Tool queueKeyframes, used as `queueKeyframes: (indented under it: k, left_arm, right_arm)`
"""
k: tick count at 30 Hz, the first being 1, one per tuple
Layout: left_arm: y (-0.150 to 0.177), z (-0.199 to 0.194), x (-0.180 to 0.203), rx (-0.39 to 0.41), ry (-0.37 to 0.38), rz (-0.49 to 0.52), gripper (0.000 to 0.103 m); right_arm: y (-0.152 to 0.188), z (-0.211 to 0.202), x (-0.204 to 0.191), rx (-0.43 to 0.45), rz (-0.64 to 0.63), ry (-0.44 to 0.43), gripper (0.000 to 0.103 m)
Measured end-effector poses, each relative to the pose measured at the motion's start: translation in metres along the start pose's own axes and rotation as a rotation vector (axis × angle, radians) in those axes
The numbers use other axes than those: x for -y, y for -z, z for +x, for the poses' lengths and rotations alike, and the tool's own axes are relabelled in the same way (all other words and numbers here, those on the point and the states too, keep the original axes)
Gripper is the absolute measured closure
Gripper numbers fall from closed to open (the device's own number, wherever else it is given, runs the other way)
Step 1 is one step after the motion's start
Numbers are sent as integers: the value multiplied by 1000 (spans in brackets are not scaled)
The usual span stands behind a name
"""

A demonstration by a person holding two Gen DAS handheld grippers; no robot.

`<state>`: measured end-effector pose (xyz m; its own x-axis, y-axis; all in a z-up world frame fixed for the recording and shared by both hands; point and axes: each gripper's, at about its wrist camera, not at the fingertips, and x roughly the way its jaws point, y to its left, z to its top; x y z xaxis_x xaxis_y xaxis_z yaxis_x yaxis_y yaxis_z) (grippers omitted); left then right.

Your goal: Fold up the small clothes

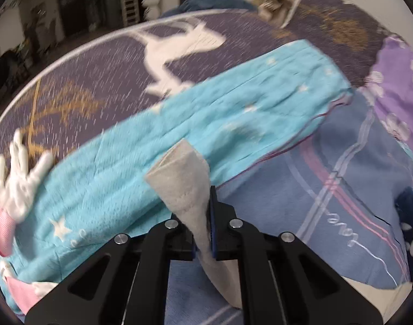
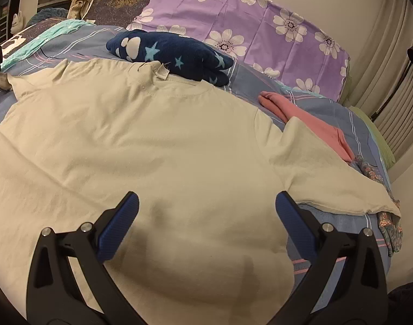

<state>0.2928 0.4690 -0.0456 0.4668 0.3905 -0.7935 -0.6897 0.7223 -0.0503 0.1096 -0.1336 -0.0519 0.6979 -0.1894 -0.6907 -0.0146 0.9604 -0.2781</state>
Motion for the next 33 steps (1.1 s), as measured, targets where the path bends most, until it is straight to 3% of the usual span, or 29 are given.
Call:
queueKeyframes:
  k: [3, 6, 12, 14, 15, 17, 20, 25, 27, 29, 31, 33]
  left_arm:
    - [-2, -50, 31, 99, 138, 99, 96]
    - [8, -112, 80, 171, 332, 213, 96]
    - [87, -240, 184, 247, 775, 500, 94]
    - [130, -267, 213, 246, 876, 606, 77]
    - [149, -275, 224, 248, 897, 650, 48]
    - [189, -288, 240, 288, 894, 733, 27]
    - [235, -289, 249, 292, 867, 875, 27]
    - [261, -265, 214, 294, 720, 902, 26]
    - [261, -247, 190, 287, 635, 873, 26]
    - [252, -224, 165, 253, 568, 819, 26]
    - [241, -202, 139, 215, 515, 753, 26]
    - [234, -184, 117, 185, 463, 692, 26]
  right_arm:
    - [0, -5, 6, 17, 26, -4, 2]
    - [3, -11, 12, 33, 48, -8, 2]
    - [14, -19, 25, 39, 97, -7, 2]
    - [19, -20, 32, 34, 115, 0, 2]
    - [21, -20, 36, 30, 126, 4, 2]
    - [25, -20, 44, 22, 147, 11, 2]
    - [30, -19, 58, 12, 182, 8, 2]
    - [25, -15, 75, -2, 249, -66, 3]
    - [16, -13, 75, 9, 259, -135, 25]
    - [1, -8, 66, -1, 236, -220, 64]
    - [-13, 0, 54, -24, 218, -307, 80]
    - [-35, 12, 34, -51, 185, -426, 80]
